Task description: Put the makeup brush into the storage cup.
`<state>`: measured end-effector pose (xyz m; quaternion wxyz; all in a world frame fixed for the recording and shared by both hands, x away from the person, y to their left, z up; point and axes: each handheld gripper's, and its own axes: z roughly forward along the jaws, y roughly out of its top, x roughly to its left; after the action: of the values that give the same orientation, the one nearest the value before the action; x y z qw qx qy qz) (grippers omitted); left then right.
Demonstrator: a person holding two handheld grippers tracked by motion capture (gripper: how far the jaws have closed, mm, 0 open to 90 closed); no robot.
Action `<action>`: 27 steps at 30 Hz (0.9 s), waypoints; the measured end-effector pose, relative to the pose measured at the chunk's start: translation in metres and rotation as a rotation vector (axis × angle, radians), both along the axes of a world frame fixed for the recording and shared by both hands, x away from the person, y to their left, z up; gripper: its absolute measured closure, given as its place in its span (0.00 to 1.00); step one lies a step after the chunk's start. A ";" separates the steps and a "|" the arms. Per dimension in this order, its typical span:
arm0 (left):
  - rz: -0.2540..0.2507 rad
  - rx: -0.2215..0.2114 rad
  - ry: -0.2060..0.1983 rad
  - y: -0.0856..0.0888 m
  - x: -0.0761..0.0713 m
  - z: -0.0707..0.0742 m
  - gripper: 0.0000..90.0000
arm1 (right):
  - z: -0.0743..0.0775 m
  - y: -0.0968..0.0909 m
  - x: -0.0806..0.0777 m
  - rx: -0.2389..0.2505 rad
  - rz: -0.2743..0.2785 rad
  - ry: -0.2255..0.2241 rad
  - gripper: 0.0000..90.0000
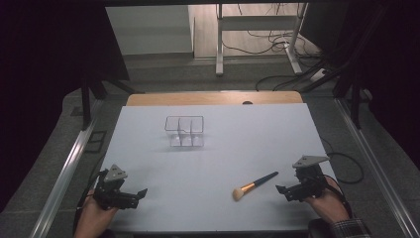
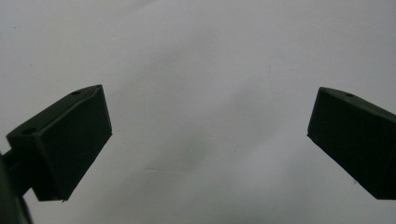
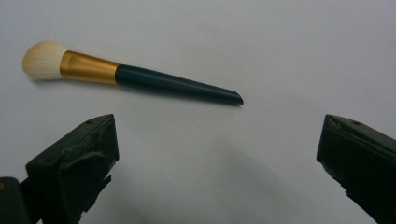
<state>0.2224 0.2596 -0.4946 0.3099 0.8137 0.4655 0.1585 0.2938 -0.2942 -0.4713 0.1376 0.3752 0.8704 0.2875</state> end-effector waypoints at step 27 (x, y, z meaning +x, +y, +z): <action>0.025 0.023 -0.063 0.003 -0.001 0.004 0.00 | 0.007 0.024 0.014 -0.158 0.107 0.056 0.00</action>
<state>0.2213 0.2627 -0.4909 0.3129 0.8059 0.4638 0.1935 0.3077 -0.2701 -0.4645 0.1271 0.3239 0.9127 0.2142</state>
